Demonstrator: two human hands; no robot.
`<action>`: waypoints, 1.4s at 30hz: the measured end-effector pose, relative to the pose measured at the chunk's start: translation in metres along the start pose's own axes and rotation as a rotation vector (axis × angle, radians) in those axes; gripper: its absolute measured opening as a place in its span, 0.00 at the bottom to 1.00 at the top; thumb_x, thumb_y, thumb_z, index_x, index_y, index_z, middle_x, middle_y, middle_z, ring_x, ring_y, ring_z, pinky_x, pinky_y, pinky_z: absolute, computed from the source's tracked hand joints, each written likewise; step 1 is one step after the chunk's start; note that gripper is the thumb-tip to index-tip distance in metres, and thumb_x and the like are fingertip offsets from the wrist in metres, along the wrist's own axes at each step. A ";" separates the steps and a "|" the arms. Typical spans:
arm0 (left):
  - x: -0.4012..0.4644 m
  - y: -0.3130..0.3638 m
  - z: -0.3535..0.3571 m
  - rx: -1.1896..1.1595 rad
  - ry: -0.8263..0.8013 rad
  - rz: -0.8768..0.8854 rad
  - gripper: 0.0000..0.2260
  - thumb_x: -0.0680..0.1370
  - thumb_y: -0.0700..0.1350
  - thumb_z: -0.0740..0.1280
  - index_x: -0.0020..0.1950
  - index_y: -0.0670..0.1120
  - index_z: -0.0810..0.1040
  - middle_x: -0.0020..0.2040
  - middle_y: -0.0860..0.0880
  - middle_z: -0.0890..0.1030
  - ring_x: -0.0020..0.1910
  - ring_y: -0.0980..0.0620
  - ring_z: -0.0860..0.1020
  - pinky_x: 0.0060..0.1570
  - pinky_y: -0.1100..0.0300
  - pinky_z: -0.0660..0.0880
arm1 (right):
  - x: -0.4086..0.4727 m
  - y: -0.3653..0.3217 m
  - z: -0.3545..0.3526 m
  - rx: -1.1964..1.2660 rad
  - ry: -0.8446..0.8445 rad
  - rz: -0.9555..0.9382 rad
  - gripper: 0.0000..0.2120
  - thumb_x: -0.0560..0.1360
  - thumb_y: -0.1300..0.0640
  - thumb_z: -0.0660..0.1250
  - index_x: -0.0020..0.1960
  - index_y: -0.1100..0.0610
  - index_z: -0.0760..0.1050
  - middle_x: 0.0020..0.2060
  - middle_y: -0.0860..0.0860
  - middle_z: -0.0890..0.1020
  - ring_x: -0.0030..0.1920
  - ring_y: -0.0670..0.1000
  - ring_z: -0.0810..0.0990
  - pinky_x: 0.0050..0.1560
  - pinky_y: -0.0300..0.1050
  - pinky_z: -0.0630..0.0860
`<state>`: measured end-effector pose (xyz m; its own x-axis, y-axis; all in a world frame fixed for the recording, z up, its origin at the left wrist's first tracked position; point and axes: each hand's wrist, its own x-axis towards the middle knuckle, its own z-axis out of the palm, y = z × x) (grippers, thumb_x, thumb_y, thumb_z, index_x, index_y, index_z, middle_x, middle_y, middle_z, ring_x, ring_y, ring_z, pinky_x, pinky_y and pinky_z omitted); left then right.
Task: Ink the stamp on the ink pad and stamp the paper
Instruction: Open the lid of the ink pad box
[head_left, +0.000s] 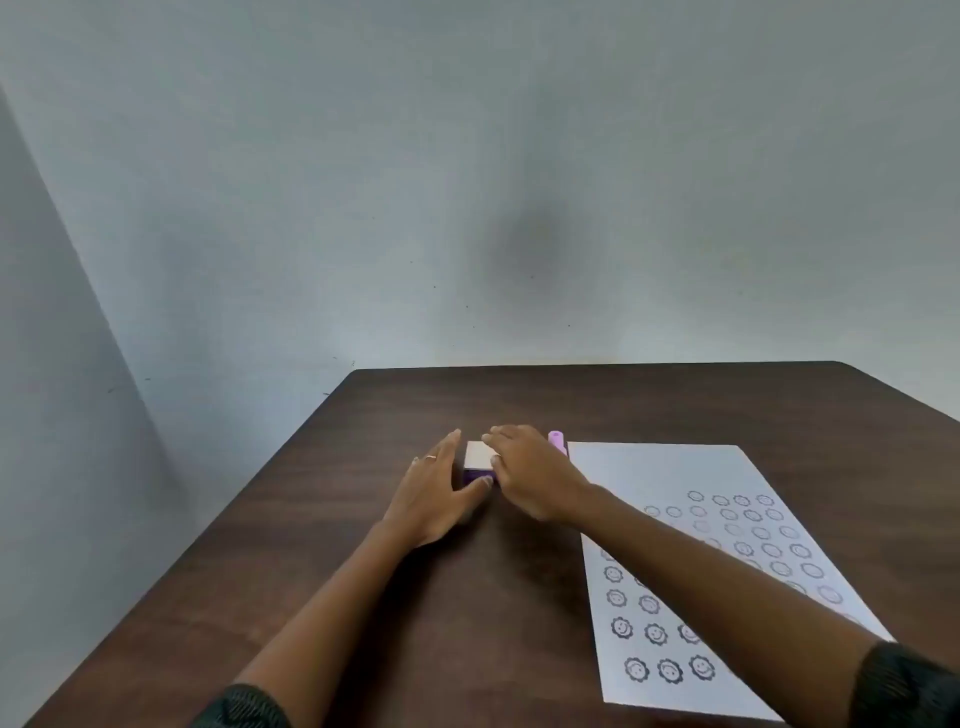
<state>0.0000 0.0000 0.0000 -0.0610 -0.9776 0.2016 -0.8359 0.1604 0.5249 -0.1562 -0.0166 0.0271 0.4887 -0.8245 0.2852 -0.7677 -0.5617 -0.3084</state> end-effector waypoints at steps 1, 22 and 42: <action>-0.005 -0.002 -0.002 0.016 0.008 0.006 0.36 0.75 0.59 0.63 0.77 0.47 0.51 0.77 0.47 0.58 0.75 0.47 0.57 0.73 0.50 0.51 | -0.001 -0.001 0.002 -0.020 -0.029 0.049 0.19 0.78 0.57 0.54 0.69 0.58 0.65 0.70 0.54 0.69 0.70 0.53 0.64 0.72 0.60 0.55; -0.056 -0.015 -0.015 0.067 -0.035 0.176 0.36 0.72 0.63 0.65 0.75 0.53 0.57 0.76 0.54 0.59 0.74 0.57 0.58 0.73 0.51 0.55 | -0.069 -0.041 0.013 -0.073 -0.133 -0.183 0.20 0.76 0.58 0.55 0.69 0.53 0.63 0.70 0.53 0.67 0.69 0.55 0.61 0.68 0.55 0.60; -0.050 -0.021 -0.015 0.079 -0.031 0.133 0.33 0.71 0.66 0.63 0.73 0.56 0.62 0.75 0.57 0.62 0.72 0.57 0.60 0.69 0.59 0.57 | -0.021 0.039 -0.018 0.269 0.272 0.258 0.07 0.75 0.58 0.65 0.49 0.61 0.77 0.45 0.56 0.84 0.42 0.48 0.78 0.45 0.39 0.70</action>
<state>0.0283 0.0481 -0.0087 -0.1895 -0.9524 0.2389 -0.8596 0.2785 0.4283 -0.2038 -0.0196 0.0255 0.1414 -0.9123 0.3844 -0.6977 -0.3673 -0.6151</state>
